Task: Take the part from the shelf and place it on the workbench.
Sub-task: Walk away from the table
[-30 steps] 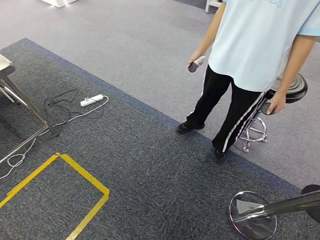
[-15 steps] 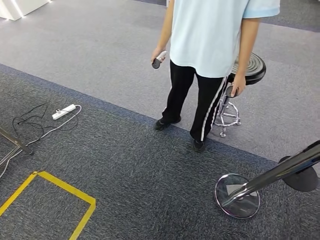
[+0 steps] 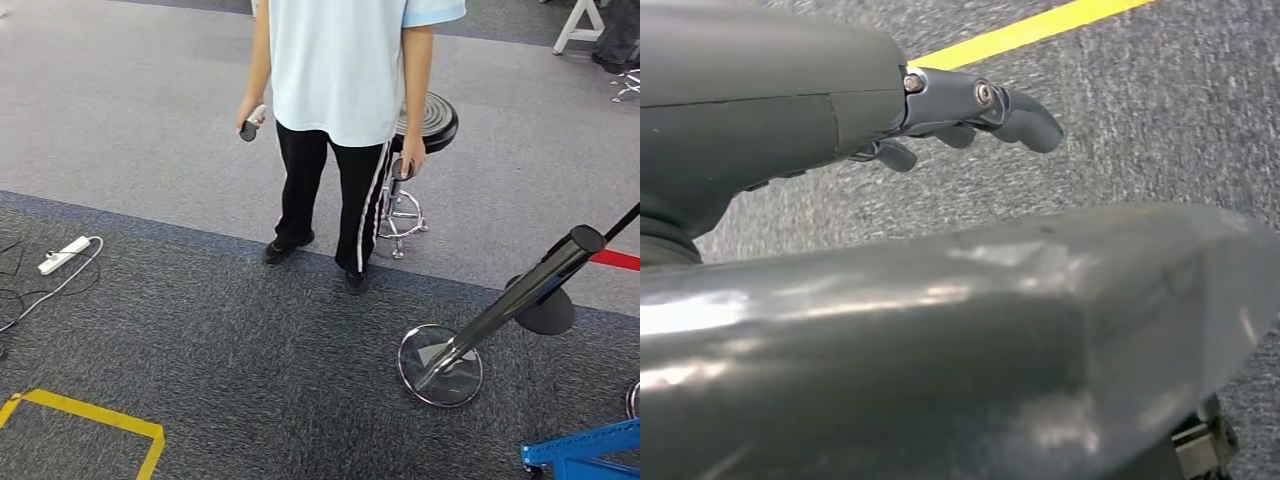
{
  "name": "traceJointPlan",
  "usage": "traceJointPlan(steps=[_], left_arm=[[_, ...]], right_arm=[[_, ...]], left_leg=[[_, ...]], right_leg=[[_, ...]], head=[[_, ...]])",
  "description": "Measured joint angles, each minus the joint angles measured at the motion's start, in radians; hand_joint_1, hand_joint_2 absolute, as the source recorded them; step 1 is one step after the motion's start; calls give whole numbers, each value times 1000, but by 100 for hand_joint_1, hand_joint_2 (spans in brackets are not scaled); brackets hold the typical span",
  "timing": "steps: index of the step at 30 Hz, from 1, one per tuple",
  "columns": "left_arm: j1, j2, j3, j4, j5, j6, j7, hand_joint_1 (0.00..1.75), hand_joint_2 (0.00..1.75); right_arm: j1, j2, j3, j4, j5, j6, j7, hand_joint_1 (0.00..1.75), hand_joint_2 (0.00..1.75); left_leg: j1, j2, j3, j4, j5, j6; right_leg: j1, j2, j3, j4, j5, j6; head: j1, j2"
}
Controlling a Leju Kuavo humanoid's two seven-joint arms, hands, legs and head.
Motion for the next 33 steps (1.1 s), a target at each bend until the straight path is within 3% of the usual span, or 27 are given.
traceJointPlan(steps=[1,3,5,6,7,9,11,13,17,20,23,26,28,33], left_arm=[[0,-1,0,0,0,0,0,0,0],[3,-1,0,0,0,3,0,0,0],[6,0,0,0,0,7,0,0,0],[6,0,0,0,1,9,0,0,0],[5,0,0,0,1,10,1,0,0],[3,-1,0,0,2,11,1,0,0],[3,-1,0,0,3,11,1,0,0],[2,-1,0,0,4,12,2,0,0],[2,1,0,0,4,14,5,0,0],[2,1,0,0,2,17,5,0,0],[2,1,0,0,-4,23,5,0,0],[2,0,0,0,-8,29,6,0,0],[2,0,0,0,-10,29,7,0,0],[3,0,0,0,-10,29,9,0,0]], right_arm=[[0,-1,0,1,0,0,0,0,0],[-5,-3,0,4,0,-1,-1,0,0],[-7,-6,0,6,-1,-3,-1,0,0],[-5,-6,0,7,-1,-6,-2,0,0],[-2,-7,0,8,-1,-10,-2,0,0],[-1,-7,0,8,-2,-15,-4,0,0],[-4,-8,0,10,-2,-15,-4,0,0],[-4,-8,0,10,0,-19,-6,0,0],[-3,-8,1,11,13,-36,-20,0,0],[-4,-8,1,12,22,-35,-23,0,0],[-5,-8,1,13,32,-35,-24,0,0],[-5,-8,1,14,37,-35,-26,0,0],[-5,-8,1,14,37,-35,-27,0,0],[-4,-8,1,15,38,-35,-27,0,0]], left_leg=[[1,15,1,-6,4,5],[-1,46,0,-9,5,11],[-3,72,-2,-9,5,11],[-3,81,-2,-8,4,10],[-3,87,-2,-8,4,9],[-5,94,1,-5,0,2],[-9,96,2,0,-2,-8],[-10,97,2,1,-3,-13],[-9,96,0,4,-2,24],[-8,96,0,1,1,28],[-5,95,0,-1,4,17],[0,95,0,-2,5,-12],[2,95,0,-2,4,-25],[1,95,0,-1,3,-30]], right_leg=[[2,-28,-21,36,-23,3],[3,-82,-83,165,-89,7],[1,-97,-128,266,-123,13],[0,-100,-121,261,-112,15],[-1,-103,-91,214,-85,16],[-2,-116,-1,65,-29,14],[-1,-122,50,-17,-11,5],[1,-120,54,-23,-9,-4],[4,-119,54,-24,-7,-6],[7,-119,54,-24,-8,-11],[11,-120,54,-23,-9,-17],[14,-120,53,-20,-10,-21],[15,-120,52,-19,-10,-22],[14,-120,53,-19,-10,-22]], head=[[3,0],[8,0],[8,0],[8,0],[8,0],[9,0],[6,0],[3,0],[2,0],[2,0],[2,0],[2,0],[3,0],[3,0]])
